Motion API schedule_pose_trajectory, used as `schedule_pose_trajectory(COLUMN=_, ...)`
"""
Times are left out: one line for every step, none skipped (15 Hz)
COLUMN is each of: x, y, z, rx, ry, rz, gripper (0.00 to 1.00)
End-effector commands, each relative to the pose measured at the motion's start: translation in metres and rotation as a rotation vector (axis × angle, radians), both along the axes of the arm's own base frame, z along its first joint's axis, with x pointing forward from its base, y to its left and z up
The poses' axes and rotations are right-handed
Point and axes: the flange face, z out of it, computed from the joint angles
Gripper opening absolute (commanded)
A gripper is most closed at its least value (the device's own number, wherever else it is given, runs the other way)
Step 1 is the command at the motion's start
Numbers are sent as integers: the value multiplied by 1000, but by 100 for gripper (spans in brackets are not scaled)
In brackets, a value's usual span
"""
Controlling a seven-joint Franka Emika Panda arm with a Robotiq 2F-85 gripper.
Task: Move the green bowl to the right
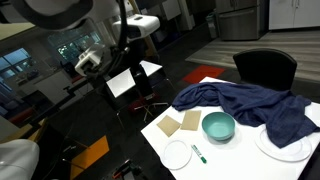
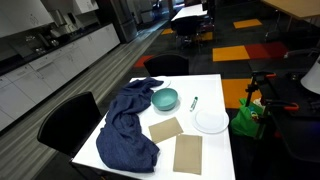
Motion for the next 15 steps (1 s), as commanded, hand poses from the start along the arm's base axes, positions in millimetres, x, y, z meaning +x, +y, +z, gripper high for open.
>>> schedule_pose_trajectory(x=35, y=18, z=-26, rx=68, ry=-43, rz=-95, gripper=100)
schedule_pose_trajectory(x=43, y=22, z=-33, rx=86, ry=-55, rz=-126, gripper=100)
schedule_pose_trajectory(x=52, y=26, z=-42, rx=95, ry=-71, rz=-163, gripper=100)
schedule_pose_trajectory(x=61, y=29, z=-52, rx=99, ry=-86, rz=-198, gripper=100)
schedule_pose_trajectory(x=70, y=32, z=-62, rx=110, ry=-96, rz=-224, gripper=100)
schedule_pose_trajectory(x=77, y=35, z=-73, rx=114, ry=-106, rz=-250, gripper=100)
schedule_pose_trajectory(x=83, y=38, z=-83, rx=119, ry=-113, rz=-273, gripper=100)
schedule_pose_trajectory(x=89, y=40, z=-96, rx=113, ry=-119, rz=-290, gripper=100)
schedule_pose_trajectory(x=94, y=42, z=-107, rx=109, ry=-125, rz=-309, gripper=100)
schedule_pose_trajectory(x=99, y=43, z=-119, rx=107, ry=-124, rz=-317, gripper=100)
schedule_pose_trajectory(x=103, y=42, z=-132, rx=116, ry=-116, rz=-323, gripper=100)
schedule_pose_trajectory(x=106, y=42, z=-143, rx=119, ry=-116, rz=-335, gripper=100)
schedule_pose_trajectory(x=108, y=40, z=-155, rx=124, ry=-117, rz=-341, gripper=100)
schedule_pose_trajectory(x=111, y=37, z=-166, rx=119, ry=-127, rz=-350, gripper=100)
schedule_pose_trajectory(x=113, y=35, z=-175, rx=121, ry=-137, rz=-356, gripper=100)
